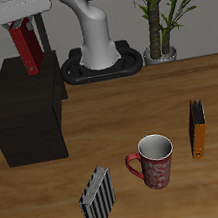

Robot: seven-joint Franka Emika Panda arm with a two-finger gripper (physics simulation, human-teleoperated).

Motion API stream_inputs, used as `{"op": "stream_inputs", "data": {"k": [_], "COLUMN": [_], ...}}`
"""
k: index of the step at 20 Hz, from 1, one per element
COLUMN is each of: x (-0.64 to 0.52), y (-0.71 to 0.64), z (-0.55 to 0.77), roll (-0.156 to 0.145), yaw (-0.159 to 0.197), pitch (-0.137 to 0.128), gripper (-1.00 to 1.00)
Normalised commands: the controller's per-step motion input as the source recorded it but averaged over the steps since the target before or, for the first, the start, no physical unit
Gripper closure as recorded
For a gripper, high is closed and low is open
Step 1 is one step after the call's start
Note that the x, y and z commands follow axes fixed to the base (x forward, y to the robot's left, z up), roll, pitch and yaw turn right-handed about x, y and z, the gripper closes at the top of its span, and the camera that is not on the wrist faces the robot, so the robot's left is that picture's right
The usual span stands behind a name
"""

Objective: Place the red book upright on top of the shelf

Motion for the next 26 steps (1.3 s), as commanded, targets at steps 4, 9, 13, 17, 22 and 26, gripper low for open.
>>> {"op": "stream_inputs", "data": {"k": [4, 9, 13, 17, 22, 26], "x": [-0.07, -0.03, 0.05, 0.04, -0.03, 0.03], "y": [-0.40, -0.38, -0.42, -0.06, 0.08, 0.11], "z": [0.08, 0.07, -0.06, -0.16, -0.14, -0.15], "roll": [-0.035, -0.019, -0.042, 0.028, 0.067, 0.007], "yaw": [-0.013, -0.015, -0.037, -0.050, -0.054, -0.008], "pitch": [-0.021, -0.010, -0.013, 0.018, 0.028, 0.023], "gripper": [1.00, 1.00, 1.00, 1.00, 1.00, 1.00]}}
